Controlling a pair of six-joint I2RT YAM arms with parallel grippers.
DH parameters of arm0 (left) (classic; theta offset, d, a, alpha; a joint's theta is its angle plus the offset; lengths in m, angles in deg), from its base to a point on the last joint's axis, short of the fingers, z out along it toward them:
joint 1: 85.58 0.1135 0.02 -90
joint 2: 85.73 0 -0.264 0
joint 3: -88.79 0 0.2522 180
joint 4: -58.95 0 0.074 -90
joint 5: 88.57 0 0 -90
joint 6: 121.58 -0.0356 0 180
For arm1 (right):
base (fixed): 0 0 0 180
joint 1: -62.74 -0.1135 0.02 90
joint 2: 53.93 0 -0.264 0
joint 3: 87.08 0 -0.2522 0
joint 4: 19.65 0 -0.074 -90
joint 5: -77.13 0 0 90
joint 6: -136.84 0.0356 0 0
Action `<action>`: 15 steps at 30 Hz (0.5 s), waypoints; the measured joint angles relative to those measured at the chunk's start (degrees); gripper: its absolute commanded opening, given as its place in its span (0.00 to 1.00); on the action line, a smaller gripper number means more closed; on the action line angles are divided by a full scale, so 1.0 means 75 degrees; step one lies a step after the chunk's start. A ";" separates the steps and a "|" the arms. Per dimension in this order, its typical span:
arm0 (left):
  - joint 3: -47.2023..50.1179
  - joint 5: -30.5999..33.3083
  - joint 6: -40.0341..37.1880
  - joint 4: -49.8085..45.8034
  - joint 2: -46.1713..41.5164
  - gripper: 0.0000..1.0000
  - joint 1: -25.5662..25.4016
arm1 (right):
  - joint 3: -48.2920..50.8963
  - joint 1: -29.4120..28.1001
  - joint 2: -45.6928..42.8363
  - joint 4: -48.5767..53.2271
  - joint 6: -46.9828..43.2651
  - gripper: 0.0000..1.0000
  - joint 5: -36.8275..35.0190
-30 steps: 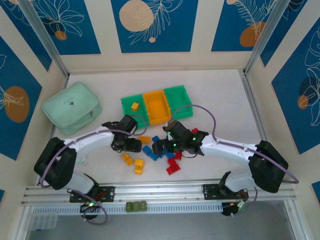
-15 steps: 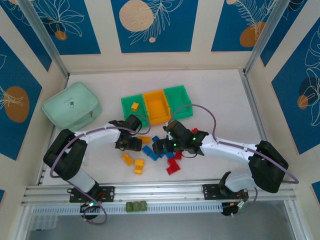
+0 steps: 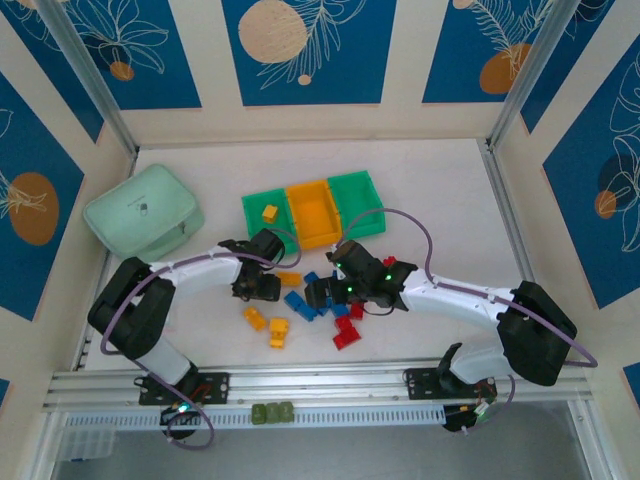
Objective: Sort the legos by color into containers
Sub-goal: Pick up the lego from the center of the table, then place the lego in the container.
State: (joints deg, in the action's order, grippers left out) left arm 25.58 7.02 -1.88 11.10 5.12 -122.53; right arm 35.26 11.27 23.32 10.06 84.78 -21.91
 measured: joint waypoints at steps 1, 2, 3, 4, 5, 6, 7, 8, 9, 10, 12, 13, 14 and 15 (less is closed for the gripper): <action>0.0000 0.0017 0.0000 0.0032 -0.0009 0.62 0.0000 | -0.0006 0.0017 -0.0003 0.0000 0.0000 0.99 0.0000; 0.0000 0.0050 -0.0003 0.0055 -0.0035 0.62 0.0000 | -0.0017 0.0023 -0.0006 0.0012 -0.0003 0.99 0.0000; 0.0000 0.0073 -0.0003 0.0047 -0.0082 0.62 0.0000 | -0.0026 0.0038 -0.0015 0.0020 -0.0006 0.99 0.0000; 0.0000 0.0093 -0.0020 0.0029 -0.0154 0.62 0.0000 | -0.0050 0.0061 -0.0026 0.0032 -0.0029 0.99 0.0003; 0.0000 0.0105 -0.0026 0.0009 -0.0224 0.62 0.0000 | -0.0085 0.0079 -0.0029 0.0050 -0.0032 0.99 0.0006; -0.0003 0.0128 -0.0026 -0.0029 -0.0358 0.62 0.0000 | -0.0143 0.0111 -0.0029 0.0067 -0.0055 0.99 0.0012; -0.0026 0.0154 -0.0035 -0.0099 -0.0493 0.62 0.0000 | -0.0207 0.0140 -0.0029 0.0090 -0.0061 0.99 0.0023; -0.0061 0.0189 -0.0061 -0.0172 -0.0615 0.62 0.0003 | -0.0286 0.0169 -0.0041 0.0114 -0.0070 0.99 0.0029; -0.0128 0.0245 -0.0093 -0.0259 -0.0746 0.62 0.0003 | -0.0347 0.0198 -0.0070 0.0117 -0.0090 0.99 0.0029; -0.0230 0.0306 -0.0143 -0.0353 -0.0868 0.62 0.0003 | -0.0402 0.0233 -0.0117 0.0131 -0.0128 0.99 0.0038; -0.0519 0.0437 -0.0233 -0.0539 -0.1026 0.62 0.0012 | -0.0487 0.0323 -0.0233 0.0146 -0.0178 0.99 0.0061; -0.0711 0.0504 -0.0291 -0.0612 -0.1064 0.62 0.0035 | -0.0527 0.0379 -0.0283 0.0149 -0.0204 0.99 0.0064; -0.0877 0.0557 -0.0358 -0.0650 -0.1075 0.62 0.0061 | -0.0565 0.0440 -0.0315 0.0154 -0.0224 0.99 0.0070; -0.1105 0.0618 -0.0434 -0.0688 -0.1064 0.61 0.0111 | -0.0609 0.0522 -0.0332 0.0163 -0.0236 0.99 0.0085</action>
State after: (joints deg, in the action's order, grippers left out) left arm 17.29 11.65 -5.14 5.94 -2.86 -121.70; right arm 30.69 15.19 20.83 11.28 83.01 -21.27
